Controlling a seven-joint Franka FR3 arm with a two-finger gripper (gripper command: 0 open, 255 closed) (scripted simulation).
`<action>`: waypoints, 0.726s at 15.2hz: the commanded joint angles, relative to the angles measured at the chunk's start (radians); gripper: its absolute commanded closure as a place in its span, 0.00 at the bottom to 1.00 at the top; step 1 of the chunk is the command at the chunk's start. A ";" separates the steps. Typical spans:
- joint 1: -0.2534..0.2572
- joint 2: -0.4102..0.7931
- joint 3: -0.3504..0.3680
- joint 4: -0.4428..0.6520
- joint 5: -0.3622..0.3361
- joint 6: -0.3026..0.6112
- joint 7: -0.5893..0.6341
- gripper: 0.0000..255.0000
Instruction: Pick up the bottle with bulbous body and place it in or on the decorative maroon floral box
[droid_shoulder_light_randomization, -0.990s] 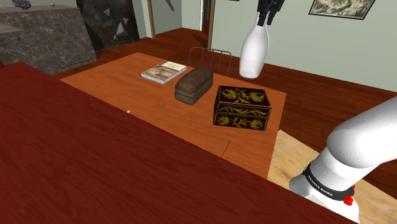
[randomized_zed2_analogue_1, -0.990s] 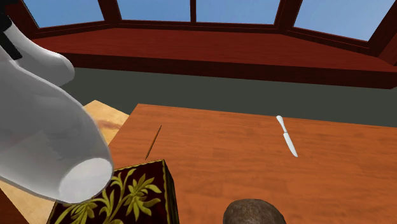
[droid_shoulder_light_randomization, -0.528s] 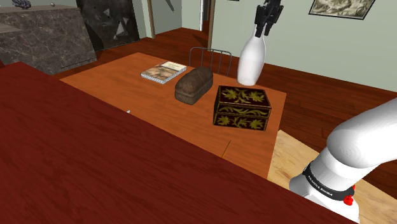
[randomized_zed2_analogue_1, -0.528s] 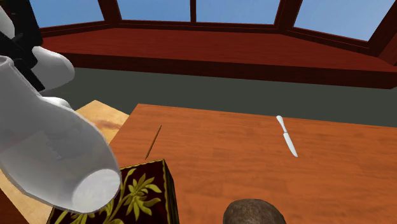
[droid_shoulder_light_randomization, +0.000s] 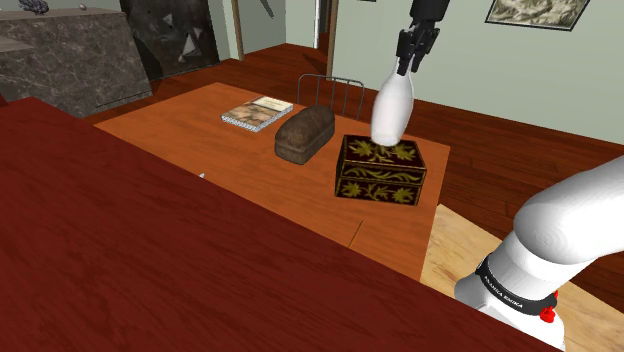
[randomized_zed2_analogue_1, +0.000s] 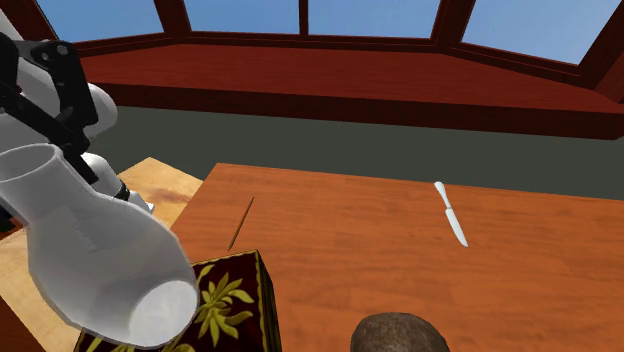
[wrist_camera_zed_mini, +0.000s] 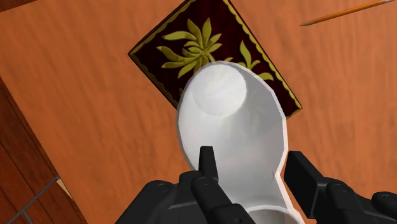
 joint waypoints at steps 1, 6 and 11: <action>0.000 -0.001 0.001 -0.030 0.000 0.030 0.001 1.00; 0.000 -0.004 0.001 -0.067 0.000 0.064 0.000 1.00; 0.000 -0.004 0.001 -0.067 0.000 0.064 0.000 1.00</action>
